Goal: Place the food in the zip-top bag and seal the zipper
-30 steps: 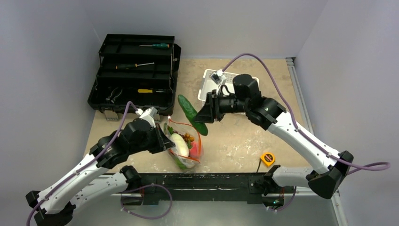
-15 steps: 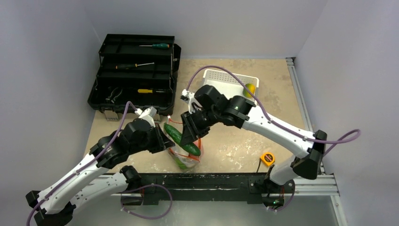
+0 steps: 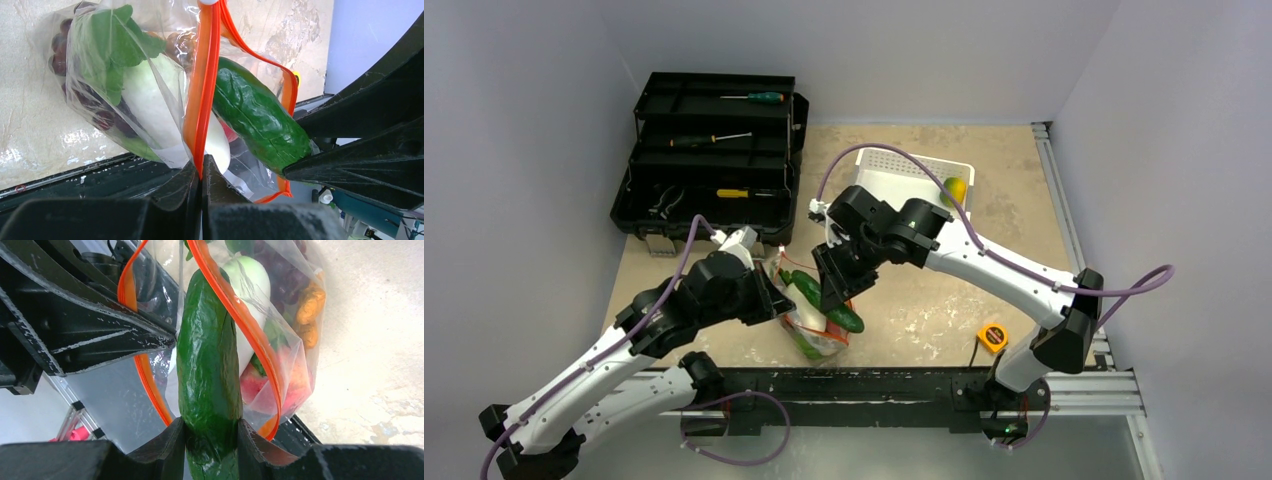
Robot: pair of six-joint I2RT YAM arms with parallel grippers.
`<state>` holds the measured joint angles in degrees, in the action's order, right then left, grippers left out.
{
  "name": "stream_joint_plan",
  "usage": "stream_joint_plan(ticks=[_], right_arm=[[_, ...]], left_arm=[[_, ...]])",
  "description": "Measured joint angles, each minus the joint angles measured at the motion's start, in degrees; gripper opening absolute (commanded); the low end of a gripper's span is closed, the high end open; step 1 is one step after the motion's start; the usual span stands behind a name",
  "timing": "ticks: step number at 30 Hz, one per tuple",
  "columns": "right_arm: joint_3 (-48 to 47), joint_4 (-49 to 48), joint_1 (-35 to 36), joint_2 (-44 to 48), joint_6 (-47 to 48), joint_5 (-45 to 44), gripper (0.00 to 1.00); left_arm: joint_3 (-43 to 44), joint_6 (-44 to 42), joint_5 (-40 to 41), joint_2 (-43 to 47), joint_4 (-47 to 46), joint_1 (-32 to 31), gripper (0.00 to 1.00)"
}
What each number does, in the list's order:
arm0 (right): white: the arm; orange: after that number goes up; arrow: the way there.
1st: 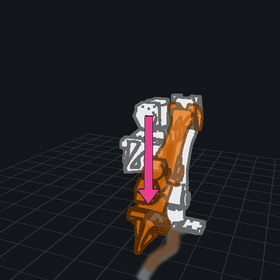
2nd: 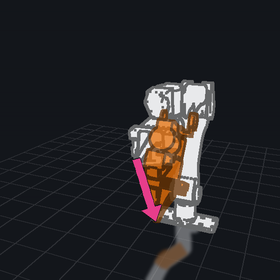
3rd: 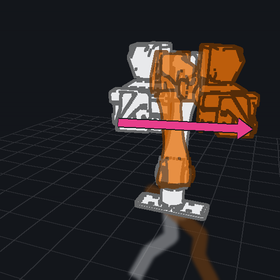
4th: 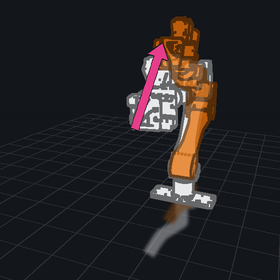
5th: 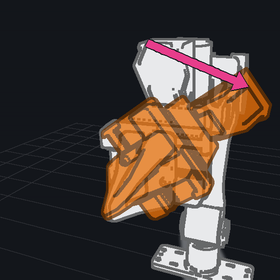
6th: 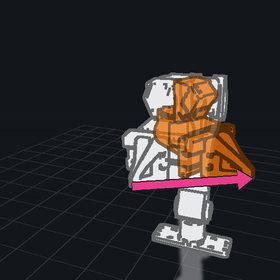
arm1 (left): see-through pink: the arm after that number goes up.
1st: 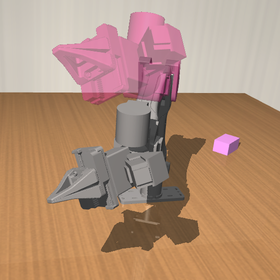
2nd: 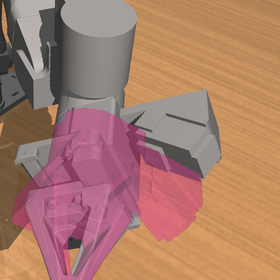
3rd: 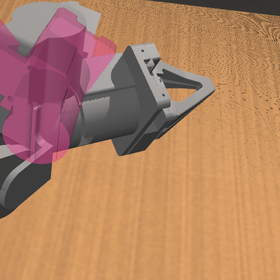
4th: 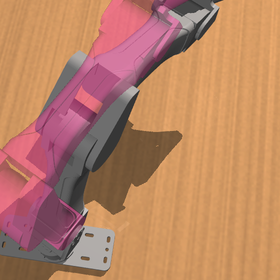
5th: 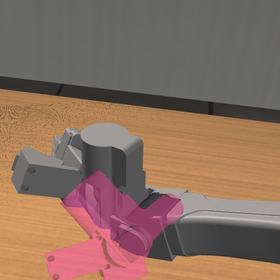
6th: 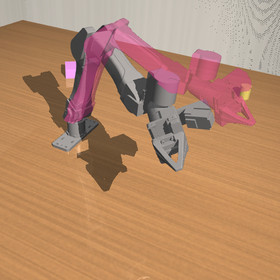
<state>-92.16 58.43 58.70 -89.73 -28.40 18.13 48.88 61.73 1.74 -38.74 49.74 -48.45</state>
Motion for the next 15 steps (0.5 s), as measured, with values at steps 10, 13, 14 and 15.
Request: stream_joint_plan(ticks=[10,13,14,15], right_arm=[[-3.76,-5.70,0.92,-2.51,-4.35,-2.62,0.00],[-4.63,-7.23,1.33,-5.29,-4.98,-2.89,0.00],[-4.70,-7.78,1.46,-6.27,-5.05,-3.52,0.00],[-4.79,-7.96,1.49,-6.91,-5.07,-3.91,0.00]], left_arm=[[0.00,0.00,-0.04,0.00,-0.87,0.00,0.00],[0.00,0.00,-0.07,0.02,-0.85,0.00,0.00],[0.00,-0.04,-0.20,0.09,-0.76,0.00,0.00],[0.00,-0.17,-0.26,0.13,-0.31,0.00,0.00]])
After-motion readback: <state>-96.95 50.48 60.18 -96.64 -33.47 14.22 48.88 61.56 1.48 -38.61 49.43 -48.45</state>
